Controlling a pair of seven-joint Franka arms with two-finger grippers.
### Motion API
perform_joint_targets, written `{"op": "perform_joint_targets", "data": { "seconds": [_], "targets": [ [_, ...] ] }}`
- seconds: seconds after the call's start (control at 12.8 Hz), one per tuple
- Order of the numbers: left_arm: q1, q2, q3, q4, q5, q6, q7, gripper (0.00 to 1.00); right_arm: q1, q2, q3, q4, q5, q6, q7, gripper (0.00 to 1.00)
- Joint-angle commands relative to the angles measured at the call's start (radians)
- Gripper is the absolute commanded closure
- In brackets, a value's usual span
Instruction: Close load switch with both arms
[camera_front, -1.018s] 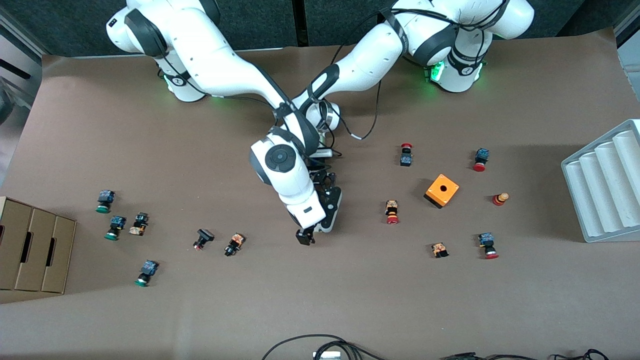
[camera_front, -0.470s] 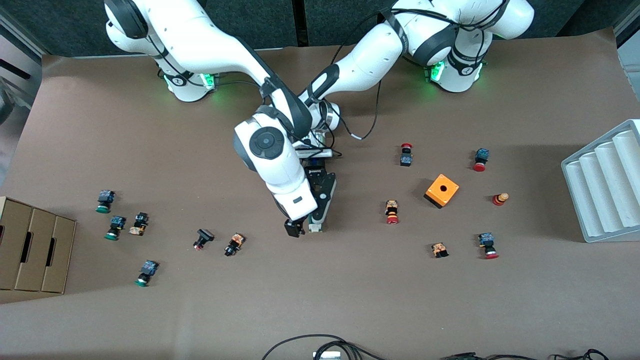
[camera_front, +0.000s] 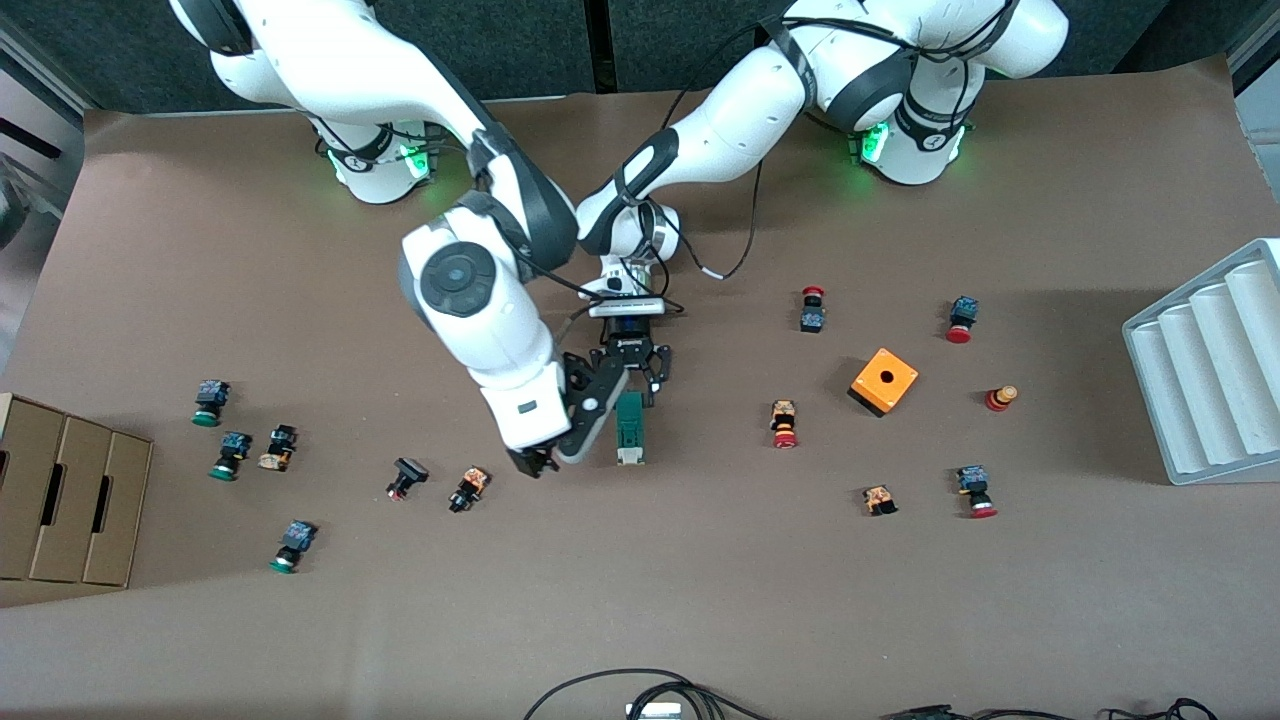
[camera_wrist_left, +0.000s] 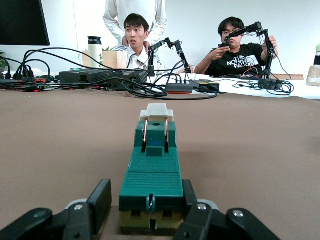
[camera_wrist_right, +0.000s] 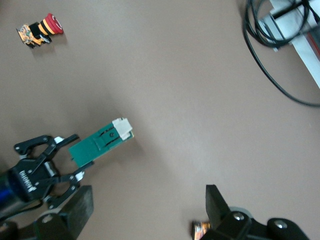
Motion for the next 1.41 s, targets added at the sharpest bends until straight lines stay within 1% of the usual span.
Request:
{"op": "perform_joint_targets", "data": {
  "seconds": [0.0,0.16,0.24,0.39,0.55,0.78,0.86,1.02,1.1,1.18,1.25,1.33],
  "targets": [
    [-0.013,0.031,0.010,-0.002,0.012,-0.009,-0.015,0.36,-0.004,-0.070,-0.021,-0.008,0.014,-0.081,0.077,0.00],
    [-0.013,0.031,0.010,-0.002,0.010,-0.009,-0.015,0.36,-0.015,-0.116,-0.056,-0.008,0.015,-0.133,0.113,0.00],
    [-0.013,0.031,0.010,-0.002,0.010,-0.009,-0.015,0.36,-0.020,-0.137,-0.058,-0.009,0.015,-0.142,0.137,0.00],
    [-0.016,0.030,0.010,-0.002,0.012,-0.009,-0.015,0.36,-0.038,-0.168,-0.064,-0.012,0.012,-0.162,0.276,0.00],
    [-0.016,0.028,0.010,-0.001,0.012,-0.009,-0.015,0.37,-0.061,-0.191,-0.063,-0.012,0.009,-0.222,0.398,0.00],
    [-0.013,0.027,0.008,-0.001,0.012,-0.005,-0.010,0.36,-0.118,-0.214,-0.063,-0.012,0.015,-0.288,0.430,0.00],
    [-0.010,0.021,0.008,-0.001,0.010,0.000,-0.009,0.33,-0.150,-0.223,-0.063,-0.012,0.015,-0.317,0.430,0.00],
    [-0.009,0.015,0.007,-0.001,0.004,0.006,0.026,0.00,-0.208,-0.237,-0.063,-0.012,0.035,-0.355,0.430,0.00],
    [0.002,0.004,0.000,0.007,-0.005,0.015,0.059,0.00,-0.242,-0.243,-0.063,-0.012,0.035,-0.381,0.430,0.00],
    [0.026,-0.020,-0.015,0.007,-0.026,0.055,0.077,0.00,-0.276,-0.251,-0.063,-0.012,0.035,-0.411,0.430,0.00],
    [0.031,-0.057,-0.021,0.005,-0.073,0.104,0.120,0.00,-0.305,-0.260,-0.064,-0.012,0.035,-0.438,0.430,0.00],
    [0.031,-0.095,-0.021,0.007,-0.157,0.144,0.202,0.00,-0.348,-0.265,-0.066,-0.012,0.027,-0.455,0.423,0.00]
  ]
}}
